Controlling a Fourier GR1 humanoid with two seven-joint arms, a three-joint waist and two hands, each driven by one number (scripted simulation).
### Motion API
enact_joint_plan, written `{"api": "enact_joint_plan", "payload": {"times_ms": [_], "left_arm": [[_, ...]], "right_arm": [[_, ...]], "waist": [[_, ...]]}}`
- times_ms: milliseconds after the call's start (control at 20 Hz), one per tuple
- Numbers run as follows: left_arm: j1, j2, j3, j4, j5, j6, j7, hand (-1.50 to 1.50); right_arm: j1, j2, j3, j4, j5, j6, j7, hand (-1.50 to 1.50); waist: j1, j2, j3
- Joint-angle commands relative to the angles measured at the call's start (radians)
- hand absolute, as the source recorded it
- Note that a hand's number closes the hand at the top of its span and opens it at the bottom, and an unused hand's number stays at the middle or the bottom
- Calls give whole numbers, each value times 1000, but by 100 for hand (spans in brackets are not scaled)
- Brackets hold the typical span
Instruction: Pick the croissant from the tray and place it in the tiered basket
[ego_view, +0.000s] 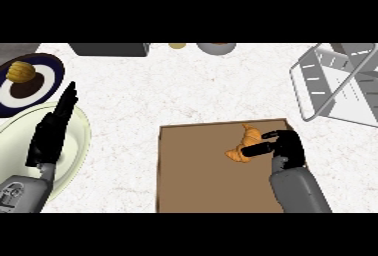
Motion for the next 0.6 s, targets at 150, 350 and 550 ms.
{"api": "enact_joint_plan", "payload": {"times_ms": [150,350,550], "left_arm": [[32,-18,-5,8,-22,3,-18,0],[21,-3,21,-3,-11,-22,-17,0],[16,-25,18,11,-22,0,-18,0]], "right_arm": [[-40,34,27,-68,35,-127,255,150],[-116,-12,160,-87,-102,191,-240,150],[-175,-80,217,-208,-207,320,-490,150]], "waist": [[1,13,21],[23,16,24],[6,14,24]]}}
